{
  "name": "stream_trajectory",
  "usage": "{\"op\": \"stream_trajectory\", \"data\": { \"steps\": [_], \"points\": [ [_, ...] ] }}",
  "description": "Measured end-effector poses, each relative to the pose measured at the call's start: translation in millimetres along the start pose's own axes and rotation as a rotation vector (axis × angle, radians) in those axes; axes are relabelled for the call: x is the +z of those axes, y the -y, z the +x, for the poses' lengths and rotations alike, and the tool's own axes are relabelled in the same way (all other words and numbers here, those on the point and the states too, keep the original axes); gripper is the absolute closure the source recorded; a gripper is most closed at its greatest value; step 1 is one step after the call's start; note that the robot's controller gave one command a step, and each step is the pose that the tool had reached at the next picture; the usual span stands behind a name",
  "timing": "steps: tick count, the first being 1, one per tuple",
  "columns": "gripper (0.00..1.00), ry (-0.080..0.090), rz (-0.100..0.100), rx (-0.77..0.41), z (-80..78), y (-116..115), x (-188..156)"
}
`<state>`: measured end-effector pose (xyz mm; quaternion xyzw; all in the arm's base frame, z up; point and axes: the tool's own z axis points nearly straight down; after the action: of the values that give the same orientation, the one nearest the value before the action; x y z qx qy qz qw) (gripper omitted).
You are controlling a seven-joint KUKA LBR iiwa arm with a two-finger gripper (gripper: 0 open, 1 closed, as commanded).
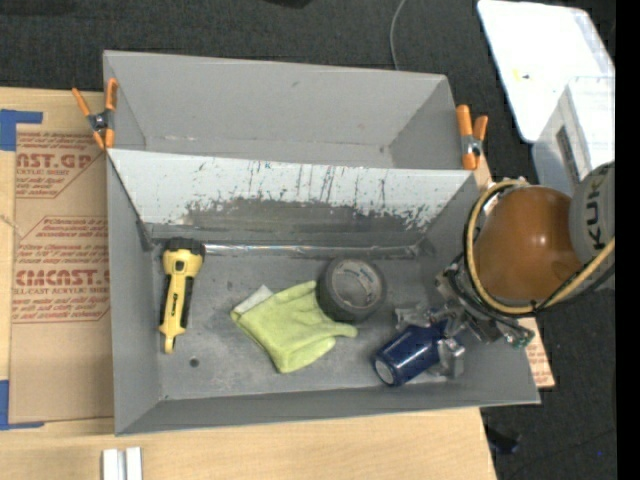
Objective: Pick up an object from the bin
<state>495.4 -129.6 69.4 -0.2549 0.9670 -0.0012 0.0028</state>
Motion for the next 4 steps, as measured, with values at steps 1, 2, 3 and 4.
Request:
{"op": "stream_trajectory", "data": {
  "steps": [1,2,3,4],
  "points": [
    [1.0,0.0,0.0,0.0,0.0,0.0,0.0],
    [1.0,0.0,0.0,0.0,0.0,0.0,0.0],
    [1.0,0.0,0.0,0.0,0.0,0.0,0.0],
    [1.0,0.0,0.0,0.0,0.0,0.0,0.0]
  ]
}}
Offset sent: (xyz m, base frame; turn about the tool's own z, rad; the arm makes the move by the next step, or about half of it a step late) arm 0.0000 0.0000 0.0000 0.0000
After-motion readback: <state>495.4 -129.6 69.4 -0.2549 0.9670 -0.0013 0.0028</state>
